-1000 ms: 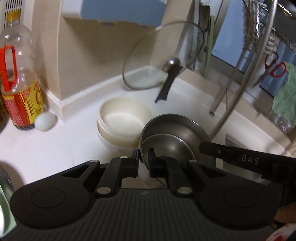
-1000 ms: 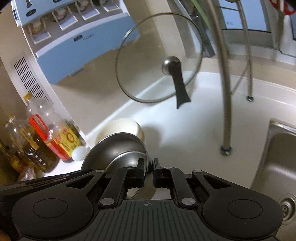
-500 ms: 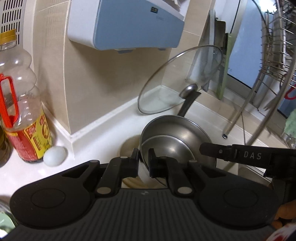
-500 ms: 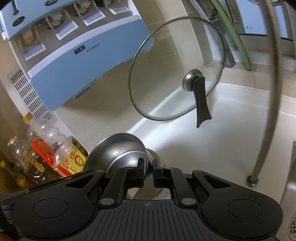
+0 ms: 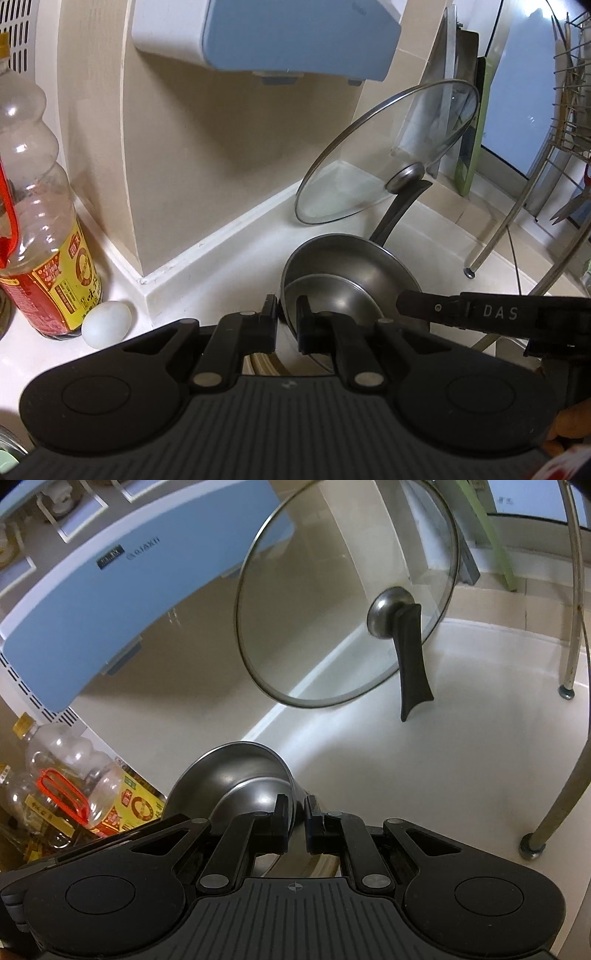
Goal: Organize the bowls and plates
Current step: 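Lift the steel pot and carry it over the bowl stack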
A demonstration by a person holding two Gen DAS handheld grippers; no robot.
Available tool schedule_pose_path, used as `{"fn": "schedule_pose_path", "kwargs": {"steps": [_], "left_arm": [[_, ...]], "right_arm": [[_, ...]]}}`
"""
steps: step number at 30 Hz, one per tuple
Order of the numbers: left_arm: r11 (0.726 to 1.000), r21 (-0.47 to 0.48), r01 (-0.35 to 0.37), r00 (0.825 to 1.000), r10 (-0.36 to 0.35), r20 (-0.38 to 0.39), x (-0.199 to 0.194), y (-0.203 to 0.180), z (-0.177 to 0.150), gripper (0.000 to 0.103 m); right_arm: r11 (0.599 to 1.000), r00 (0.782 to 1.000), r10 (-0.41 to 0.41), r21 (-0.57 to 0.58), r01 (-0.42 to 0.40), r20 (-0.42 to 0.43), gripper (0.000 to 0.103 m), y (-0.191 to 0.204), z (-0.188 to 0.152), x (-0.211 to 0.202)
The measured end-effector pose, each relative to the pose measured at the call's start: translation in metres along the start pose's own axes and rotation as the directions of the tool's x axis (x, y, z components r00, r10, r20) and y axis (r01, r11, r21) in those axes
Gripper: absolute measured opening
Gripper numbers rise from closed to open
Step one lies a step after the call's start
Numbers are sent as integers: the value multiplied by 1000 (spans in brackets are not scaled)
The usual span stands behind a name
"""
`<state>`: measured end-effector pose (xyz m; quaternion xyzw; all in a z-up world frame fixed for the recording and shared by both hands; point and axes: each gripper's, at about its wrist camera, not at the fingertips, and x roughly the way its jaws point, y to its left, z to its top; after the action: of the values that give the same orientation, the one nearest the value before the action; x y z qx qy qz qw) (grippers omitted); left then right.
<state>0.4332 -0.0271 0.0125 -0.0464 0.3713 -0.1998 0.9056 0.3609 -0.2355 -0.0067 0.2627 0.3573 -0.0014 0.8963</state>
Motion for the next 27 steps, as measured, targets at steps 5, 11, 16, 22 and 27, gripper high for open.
{"fn": "schedule_pose_path", "kwargs": {"steps": [5,11,16,22,27], "left_arm": [[1000,-4,1,1000,-1,-18,7,2,-2,9],[1000,-11,-5,999,5,-34,14,3,-4,9],[1000,-14,-9,999,8,-46,18,4,-6,9],[1000,-15,-14,998,14,-60,23,4,-8,9],[1000,-16,-16,998,15,-62,24,4,-9,9]], "right_arm": [[1000,1000,-9,8,9,-17,9,-2,-2,6],[1000,999,-12,17,13,-37,9,-6,-5,13],[1000,999,-16,21,17,-52,9,-9,-7,18],[999,998,-21,25,22,-66,9,-11,-8,23],[999,998,-17,27,19,-64,9,-13,-9,25]]}}
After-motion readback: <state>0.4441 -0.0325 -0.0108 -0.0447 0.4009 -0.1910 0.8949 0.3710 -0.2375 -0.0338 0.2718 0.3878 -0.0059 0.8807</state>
